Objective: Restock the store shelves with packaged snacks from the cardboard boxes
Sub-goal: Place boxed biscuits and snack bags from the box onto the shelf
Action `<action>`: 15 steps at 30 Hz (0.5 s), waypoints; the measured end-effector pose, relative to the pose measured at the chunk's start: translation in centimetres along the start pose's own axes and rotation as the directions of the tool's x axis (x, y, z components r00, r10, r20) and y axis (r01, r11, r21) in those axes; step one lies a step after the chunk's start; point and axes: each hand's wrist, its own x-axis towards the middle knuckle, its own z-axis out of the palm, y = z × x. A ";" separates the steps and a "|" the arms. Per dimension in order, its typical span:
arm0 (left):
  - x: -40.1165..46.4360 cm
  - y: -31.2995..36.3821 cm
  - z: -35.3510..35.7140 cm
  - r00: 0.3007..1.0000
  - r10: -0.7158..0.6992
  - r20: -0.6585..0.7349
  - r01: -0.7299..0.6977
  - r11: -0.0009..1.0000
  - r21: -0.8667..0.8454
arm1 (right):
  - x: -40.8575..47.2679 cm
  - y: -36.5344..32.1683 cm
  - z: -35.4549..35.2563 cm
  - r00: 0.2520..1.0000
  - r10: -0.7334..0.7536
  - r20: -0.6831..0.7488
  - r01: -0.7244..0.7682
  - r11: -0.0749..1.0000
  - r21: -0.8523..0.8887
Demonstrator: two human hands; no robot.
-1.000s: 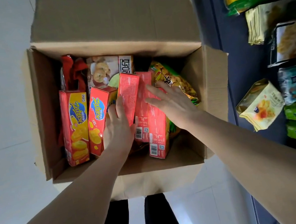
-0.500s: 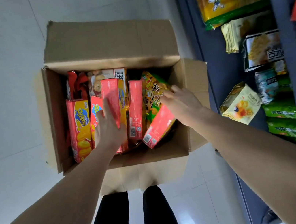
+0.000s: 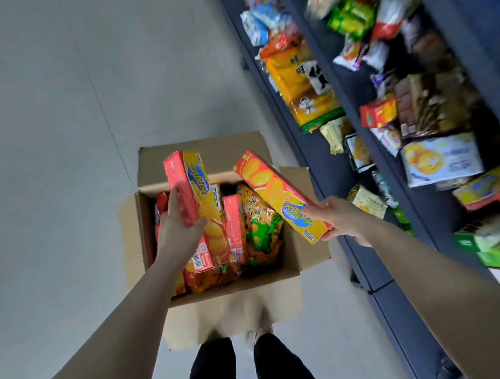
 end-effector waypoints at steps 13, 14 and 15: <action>-7.7 16.3 -8.6 0.935 0.352 -0.036 -0.352 0.918 -0.181 | -15.7 -6.6 -4.3 0.944 -0.269 -0.194 0.317 0.900 0.298; -7.9 17.4 -9.0 0.925 0.378 -0.036 -0.378 0.908 -0.183 | -16.6 -7.0 -4.7 0.933 -0.286 -0.218 0.345 0.884 0.315; -8.0 18.4 -9.4 0.915 0.401 -0.042 -0.401 0.898 -0.182 | -17.6 -7.4 -5.1 0.919 -0.301 -0.253 0.375 0.866 0.330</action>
